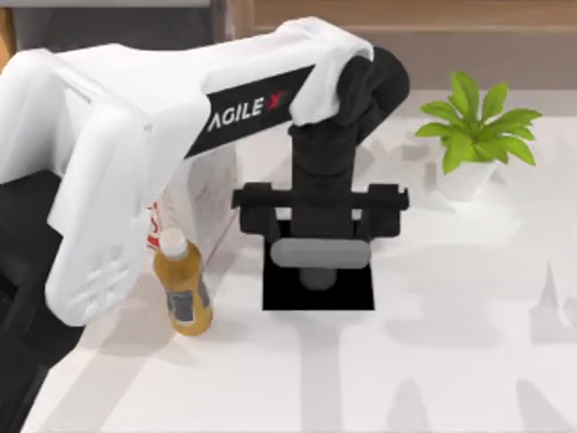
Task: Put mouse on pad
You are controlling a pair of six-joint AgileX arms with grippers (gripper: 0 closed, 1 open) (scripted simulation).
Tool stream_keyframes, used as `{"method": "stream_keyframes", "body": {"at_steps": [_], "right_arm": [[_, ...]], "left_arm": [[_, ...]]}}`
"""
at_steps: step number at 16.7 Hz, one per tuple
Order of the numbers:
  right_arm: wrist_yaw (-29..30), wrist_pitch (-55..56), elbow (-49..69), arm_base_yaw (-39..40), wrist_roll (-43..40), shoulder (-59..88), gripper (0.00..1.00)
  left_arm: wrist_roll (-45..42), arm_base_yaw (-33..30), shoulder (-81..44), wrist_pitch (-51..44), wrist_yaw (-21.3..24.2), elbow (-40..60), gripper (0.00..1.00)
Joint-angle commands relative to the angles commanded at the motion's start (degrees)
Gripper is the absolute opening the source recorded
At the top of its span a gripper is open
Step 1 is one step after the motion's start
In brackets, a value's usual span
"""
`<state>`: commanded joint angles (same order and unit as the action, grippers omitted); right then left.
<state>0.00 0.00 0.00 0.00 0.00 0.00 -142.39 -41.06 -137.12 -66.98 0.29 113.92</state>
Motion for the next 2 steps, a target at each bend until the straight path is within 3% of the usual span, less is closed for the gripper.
{"method": "stream_keyframes", "body": {"at_steps": [2], "right_arm": [[0.0, 0.0, 0.0, 0.0, 0.0, 0.0, 1.00]], "left_arm": [[0.0, 0.0, 0.0, 0.0, 0.0, 0.0, 1.00]]}}
